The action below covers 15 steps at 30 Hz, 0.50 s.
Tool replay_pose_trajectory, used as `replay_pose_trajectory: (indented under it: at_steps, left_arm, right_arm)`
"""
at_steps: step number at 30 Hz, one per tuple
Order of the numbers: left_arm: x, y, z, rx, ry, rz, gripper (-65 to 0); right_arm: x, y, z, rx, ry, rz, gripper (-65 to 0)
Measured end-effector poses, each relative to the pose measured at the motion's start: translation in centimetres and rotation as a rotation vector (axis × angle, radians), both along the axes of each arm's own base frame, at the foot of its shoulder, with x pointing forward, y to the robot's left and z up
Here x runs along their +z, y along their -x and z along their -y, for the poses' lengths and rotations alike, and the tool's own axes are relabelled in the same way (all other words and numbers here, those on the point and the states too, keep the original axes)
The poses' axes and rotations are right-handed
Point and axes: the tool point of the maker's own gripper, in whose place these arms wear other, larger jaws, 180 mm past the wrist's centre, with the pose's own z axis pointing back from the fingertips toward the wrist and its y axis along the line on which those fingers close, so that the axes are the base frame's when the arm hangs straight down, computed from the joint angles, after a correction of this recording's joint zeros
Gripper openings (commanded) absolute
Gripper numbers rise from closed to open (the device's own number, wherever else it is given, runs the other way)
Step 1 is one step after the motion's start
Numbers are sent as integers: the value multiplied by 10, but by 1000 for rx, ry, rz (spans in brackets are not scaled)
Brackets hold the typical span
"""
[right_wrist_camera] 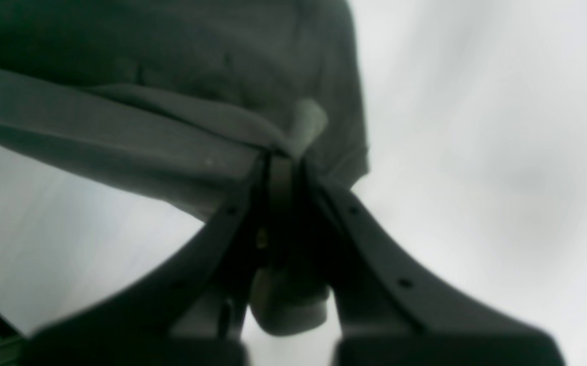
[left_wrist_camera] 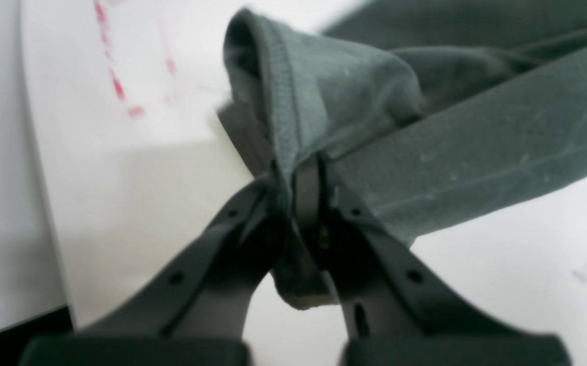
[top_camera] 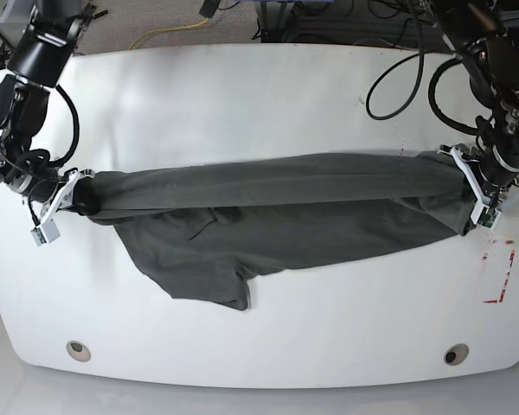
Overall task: Fold the T-shirt properly
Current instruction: 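Lay the shirt down, dragging it flat with both grippers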
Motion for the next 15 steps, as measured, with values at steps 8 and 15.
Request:
replay_pose_trajectory:
  at_steps: [8,15]
  left_arm:
    - [-33,41,-8,29,5,-109,-646]
    - [-45,64,-21,69,1,-161,-618]
  right_arm:
    - [-31,48,-4,-8,-89,-105,-650]
    - [-47,77,1,-16,-95,-179,-631]
